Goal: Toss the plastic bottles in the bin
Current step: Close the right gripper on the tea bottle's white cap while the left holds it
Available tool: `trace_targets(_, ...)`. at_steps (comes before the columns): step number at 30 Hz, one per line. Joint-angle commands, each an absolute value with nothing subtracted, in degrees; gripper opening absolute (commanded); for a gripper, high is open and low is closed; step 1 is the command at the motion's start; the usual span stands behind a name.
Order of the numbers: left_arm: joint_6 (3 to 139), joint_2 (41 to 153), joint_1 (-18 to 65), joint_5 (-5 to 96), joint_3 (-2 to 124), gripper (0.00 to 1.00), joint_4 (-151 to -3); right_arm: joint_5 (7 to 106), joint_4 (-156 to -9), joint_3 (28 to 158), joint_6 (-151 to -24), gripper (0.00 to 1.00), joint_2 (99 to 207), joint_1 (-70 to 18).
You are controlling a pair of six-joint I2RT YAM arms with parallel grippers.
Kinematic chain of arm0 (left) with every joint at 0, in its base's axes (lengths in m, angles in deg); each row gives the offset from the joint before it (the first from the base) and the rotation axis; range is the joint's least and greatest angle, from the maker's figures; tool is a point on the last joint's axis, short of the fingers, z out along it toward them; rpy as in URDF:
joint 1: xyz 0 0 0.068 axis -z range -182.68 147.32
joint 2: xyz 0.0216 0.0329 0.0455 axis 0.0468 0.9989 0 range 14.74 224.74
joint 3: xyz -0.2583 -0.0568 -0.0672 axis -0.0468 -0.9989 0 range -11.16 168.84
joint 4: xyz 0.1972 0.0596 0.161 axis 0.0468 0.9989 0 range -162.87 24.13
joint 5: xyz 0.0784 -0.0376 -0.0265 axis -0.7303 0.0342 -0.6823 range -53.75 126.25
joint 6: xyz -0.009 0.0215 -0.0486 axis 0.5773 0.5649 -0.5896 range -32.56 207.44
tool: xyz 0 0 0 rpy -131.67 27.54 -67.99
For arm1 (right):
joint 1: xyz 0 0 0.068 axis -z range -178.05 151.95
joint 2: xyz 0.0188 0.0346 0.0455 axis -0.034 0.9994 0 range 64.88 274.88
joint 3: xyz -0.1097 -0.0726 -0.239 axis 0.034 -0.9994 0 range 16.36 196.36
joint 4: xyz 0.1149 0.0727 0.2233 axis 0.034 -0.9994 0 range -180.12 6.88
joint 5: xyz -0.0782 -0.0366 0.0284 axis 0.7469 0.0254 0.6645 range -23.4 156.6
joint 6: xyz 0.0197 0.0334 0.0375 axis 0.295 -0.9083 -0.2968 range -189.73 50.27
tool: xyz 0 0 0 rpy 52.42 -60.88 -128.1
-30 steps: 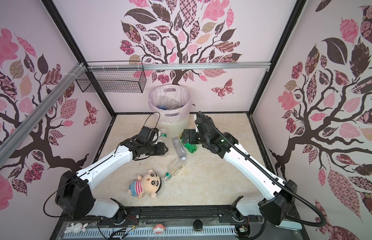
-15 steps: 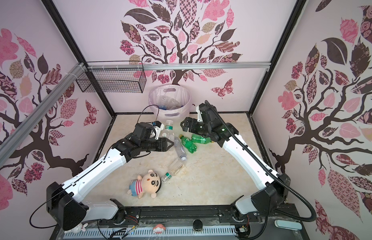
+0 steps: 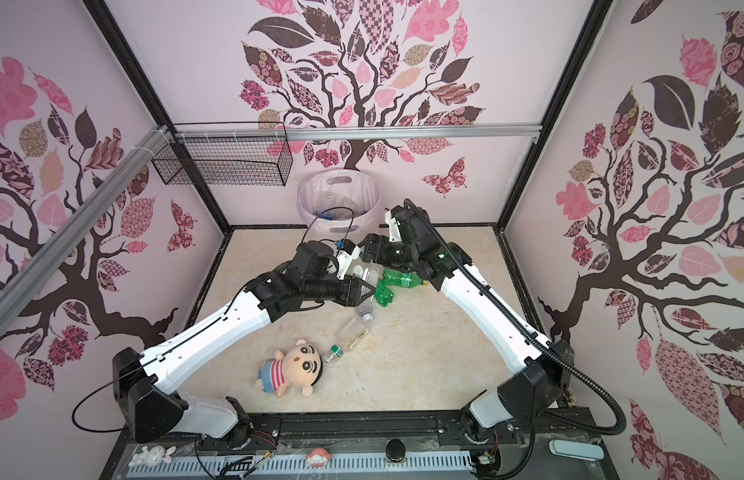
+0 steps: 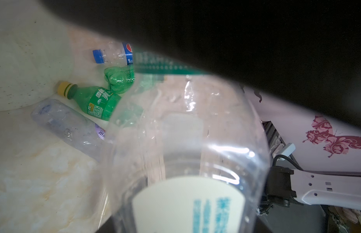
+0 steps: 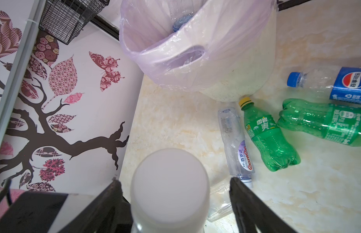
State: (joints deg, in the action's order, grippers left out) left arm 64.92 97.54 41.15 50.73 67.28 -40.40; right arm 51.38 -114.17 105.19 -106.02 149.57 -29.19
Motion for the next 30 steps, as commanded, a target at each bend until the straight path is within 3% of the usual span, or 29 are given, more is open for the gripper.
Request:
trace_targets(1,66.3,97.5,41.4,49.3,69.7,0.48,-40.7,51.0,-113.7,106.2,-106.6,0.82,150.6,-29.0)
trace_targets(19,66.1,96.9,41.3,48.8,70.6,0.48,-41.3,48.2,-112.3,104.9,-107.6,0.50,151.1,-27.9)
trace_targets(30,65.2,96.9,41.4,47.2,71.3,0.58,-40.5,47.2,-112.2,104.8,-107.7,0.33,150.6,-27.6)
